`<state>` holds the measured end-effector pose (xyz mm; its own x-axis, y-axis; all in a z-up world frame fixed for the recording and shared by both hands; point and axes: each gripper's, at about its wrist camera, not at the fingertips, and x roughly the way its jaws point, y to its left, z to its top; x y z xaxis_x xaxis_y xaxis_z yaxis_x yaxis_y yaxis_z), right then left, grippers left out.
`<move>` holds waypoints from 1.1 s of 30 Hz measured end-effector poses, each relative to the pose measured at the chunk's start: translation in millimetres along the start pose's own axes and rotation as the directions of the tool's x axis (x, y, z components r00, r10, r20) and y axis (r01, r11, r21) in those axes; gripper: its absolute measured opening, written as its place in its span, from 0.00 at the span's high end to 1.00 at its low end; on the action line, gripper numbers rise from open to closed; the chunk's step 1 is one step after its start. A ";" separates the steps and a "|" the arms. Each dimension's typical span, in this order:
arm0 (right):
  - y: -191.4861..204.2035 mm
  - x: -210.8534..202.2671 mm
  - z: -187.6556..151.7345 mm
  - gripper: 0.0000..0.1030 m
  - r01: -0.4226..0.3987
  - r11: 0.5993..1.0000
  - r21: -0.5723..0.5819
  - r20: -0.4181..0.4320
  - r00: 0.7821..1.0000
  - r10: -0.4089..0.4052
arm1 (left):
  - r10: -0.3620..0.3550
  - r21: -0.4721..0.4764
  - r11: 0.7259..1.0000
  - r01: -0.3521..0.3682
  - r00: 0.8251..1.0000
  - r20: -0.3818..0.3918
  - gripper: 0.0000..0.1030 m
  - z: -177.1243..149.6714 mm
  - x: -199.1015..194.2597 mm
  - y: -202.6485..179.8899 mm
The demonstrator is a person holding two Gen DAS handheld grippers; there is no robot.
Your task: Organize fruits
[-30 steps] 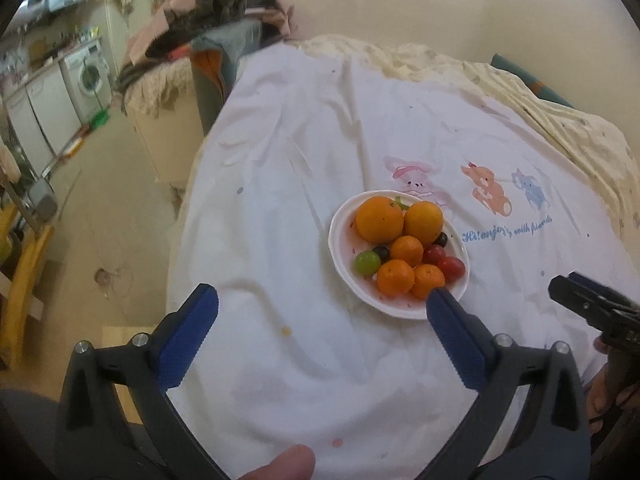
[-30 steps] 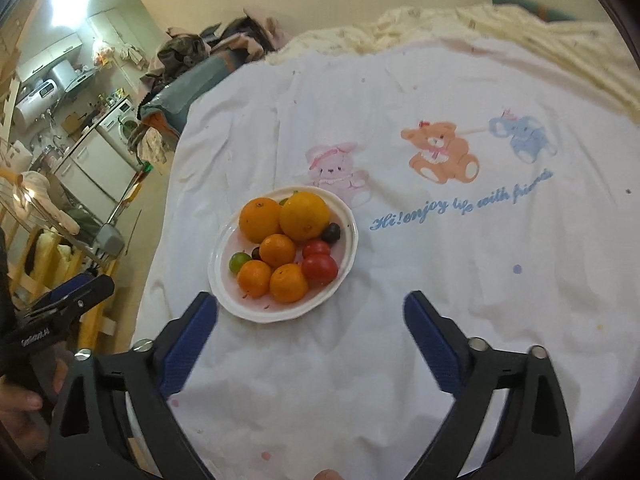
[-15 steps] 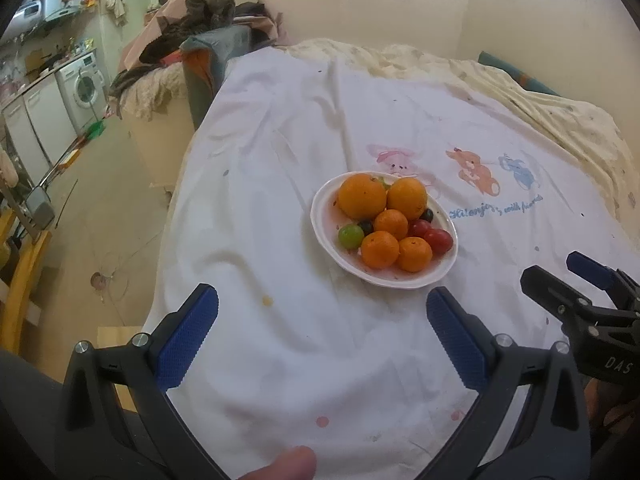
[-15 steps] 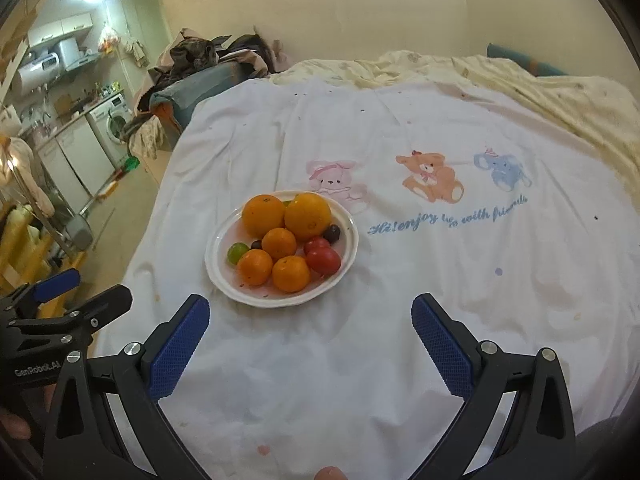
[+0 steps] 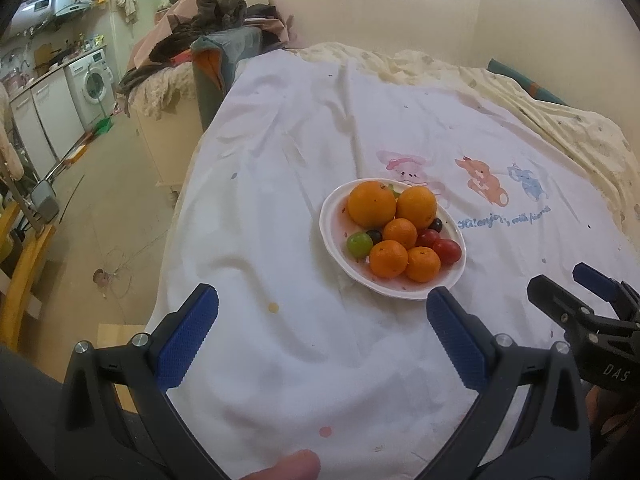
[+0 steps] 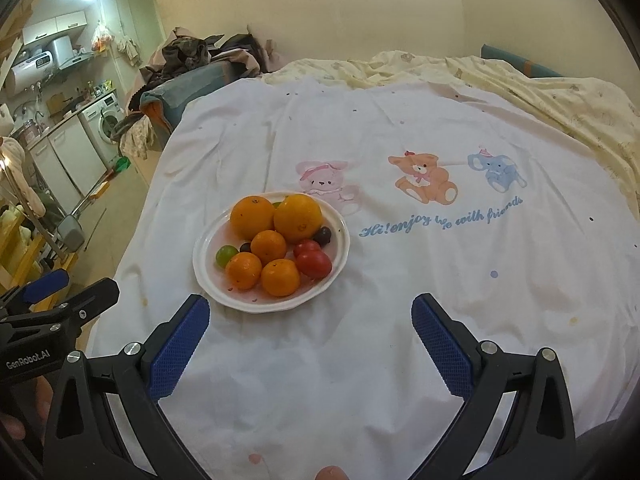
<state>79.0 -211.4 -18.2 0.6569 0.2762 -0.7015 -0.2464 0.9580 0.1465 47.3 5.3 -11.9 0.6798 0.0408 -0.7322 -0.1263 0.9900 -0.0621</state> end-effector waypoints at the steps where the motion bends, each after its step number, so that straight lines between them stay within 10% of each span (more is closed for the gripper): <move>1: -0.1 -0.5 0.1 0.00 0.001 1.000 0.000 0.001 1.000 -0.001 | 0.000 0.002 1.000 0.000 1.000 0.000 0.00 0.1 0.0 -0.7; 33: -0.5 -0.3 2.3 0.00 0.011 1.000 -0.002 0.006 1.000 -0.011 | -0.005 -0.013 1.000 0.006 1.000 0.003 0.00 0.4 -2.5 1.7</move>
<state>80.6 -211.8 -16.4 0.6637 0.2660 -0.6990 -0.2407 0.9609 0.1372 45.7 6.9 -9.9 0.6826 0.0358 -0.7299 -0.1319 0.9884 -0.0749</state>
